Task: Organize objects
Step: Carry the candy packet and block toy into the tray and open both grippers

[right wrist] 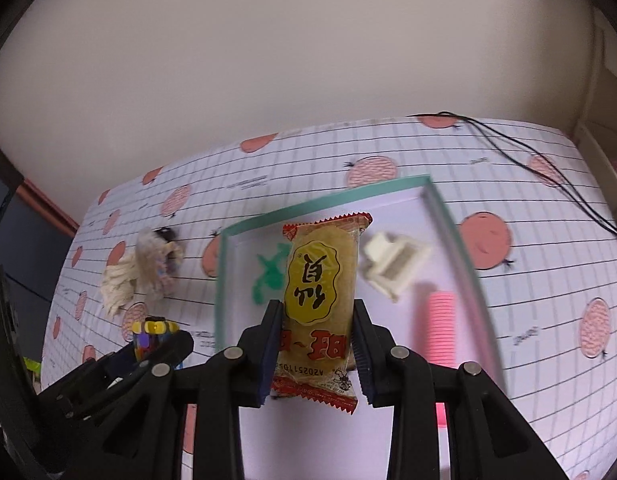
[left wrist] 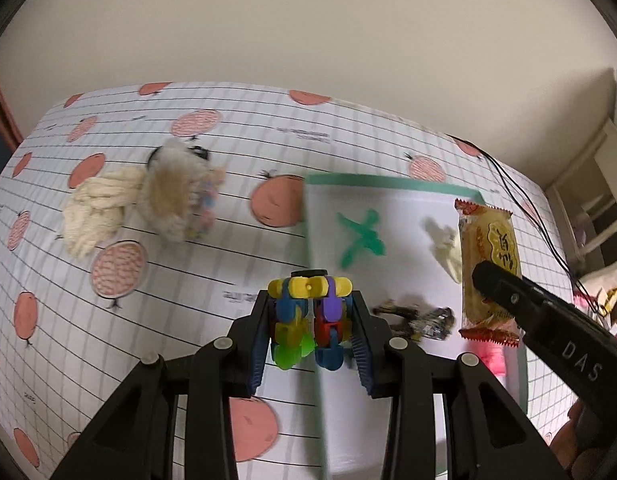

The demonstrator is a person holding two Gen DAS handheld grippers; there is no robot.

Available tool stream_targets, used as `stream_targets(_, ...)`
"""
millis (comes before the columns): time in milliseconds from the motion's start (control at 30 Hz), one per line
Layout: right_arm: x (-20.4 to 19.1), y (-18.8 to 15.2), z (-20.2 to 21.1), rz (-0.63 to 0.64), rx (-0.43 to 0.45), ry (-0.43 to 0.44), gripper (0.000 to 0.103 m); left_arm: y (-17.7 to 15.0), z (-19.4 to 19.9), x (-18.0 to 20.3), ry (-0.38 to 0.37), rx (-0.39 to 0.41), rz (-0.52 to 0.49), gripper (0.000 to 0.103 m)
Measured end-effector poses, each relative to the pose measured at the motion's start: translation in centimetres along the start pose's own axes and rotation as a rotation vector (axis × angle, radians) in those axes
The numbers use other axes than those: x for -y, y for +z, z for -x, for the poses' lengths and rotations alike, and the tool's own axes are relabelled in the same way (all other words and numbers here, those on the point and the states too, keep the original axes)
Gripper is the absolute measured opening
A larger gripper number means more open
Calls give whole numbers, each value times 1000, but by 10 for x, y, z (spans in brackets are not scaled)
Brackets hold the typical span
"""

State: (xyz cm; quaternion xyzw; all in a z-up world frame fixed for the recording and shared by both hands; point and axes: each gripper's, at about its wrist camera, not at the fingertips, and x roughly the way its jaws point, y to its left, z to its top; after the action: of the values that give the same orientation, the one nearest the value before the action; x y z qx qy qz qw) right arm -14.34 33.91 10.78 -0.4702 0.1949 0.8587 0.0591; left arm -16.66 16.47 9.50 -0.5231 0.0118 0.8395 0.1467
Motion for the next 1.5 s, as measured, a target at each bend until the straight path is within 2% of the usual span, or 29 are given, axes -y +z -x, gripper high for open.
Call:
stream_targets(267, 18, -4, 5, -4, -11, -39, 35, -12, -5, 32, -18, -29, -55, 39)
stream_targets(433, 27, -12, -4, -8, -67, -65, 35, -23, -10, 44, -14, -62, -84, 39)
stream_targets(1033, 30, -34, -36, 28, -203, -115, 35, -55, -40, 56, -5, -196, -138, 39)
stream_targets(1500, 30, -43, -51, 36, -243, -118, 35, -62, -46, 55, 4, -210, -145, 39)
